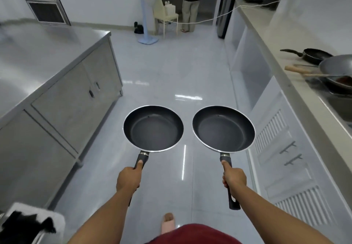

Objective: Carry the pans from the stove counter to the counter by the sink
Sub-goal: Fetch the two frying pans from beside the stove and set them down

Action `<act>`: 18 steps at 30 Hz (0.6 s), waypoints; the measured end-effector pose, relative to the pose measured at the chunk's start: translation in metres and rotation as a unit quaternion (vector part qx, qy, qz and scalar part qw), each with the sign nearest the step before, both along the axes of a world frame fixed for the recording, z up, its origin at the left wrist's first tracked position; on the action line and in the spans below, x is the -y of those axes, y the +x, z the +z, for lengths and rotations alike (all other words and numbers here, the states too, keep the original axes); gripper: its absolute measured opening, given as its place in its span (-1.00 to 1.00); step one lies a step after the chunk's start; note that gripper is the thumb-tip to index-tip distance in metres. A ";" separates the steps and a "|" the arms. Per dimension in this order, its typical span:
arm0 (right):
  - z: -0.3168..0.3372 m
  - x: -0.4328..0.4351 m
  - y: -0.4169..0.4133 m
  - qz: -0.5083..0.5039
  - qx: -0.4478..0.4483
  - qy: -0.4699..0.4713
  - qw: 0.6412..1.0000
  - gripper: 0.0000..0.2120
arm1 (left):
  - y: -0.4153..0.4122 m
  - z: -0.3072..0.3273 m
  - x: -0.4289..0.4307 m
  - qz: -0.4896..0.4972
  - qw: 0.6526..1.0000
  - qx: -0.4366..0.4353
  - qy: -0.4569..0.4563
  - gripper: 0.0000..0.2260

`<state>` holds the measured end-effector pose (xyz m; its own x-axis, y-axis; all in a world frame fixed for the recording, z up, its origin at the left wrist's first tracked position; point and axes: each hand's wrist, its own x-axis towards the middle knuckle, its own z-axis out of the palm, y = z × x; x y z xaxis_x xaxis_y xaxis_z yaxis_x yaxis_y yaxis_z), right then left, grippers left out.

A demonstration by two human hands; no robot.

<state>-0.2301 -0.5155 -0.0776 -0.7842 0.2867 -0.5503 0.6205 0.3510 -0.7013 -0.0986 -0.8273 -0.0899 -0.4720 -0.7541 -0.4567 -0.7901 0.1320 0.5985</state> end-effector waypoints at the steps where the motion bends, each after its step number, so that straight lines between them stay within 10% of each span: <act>1: 0.001 0.009 -0.019 -0.003 -0.001 0.000 1.000 -0.57 | -0.022 0.002 0.011 -0.006 1.000 -0.001 0.000 -0.45; 18: 0.006 0.087 -0.387 -0.037 -0.011 -0.003 0.999 -0.55 | -0.417 0.004 0.103 -0.015 0.999 -0.013 0.029 -0.46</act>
<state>-0.6174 -0.6029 -0.0715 -0.7734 0.3406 -0.5347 0.6284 0.3008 -0.7174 -0.5158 -0.9300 -0.0858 -0.5069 -0.7122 -0.4856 -0.7699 0.1208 0.6266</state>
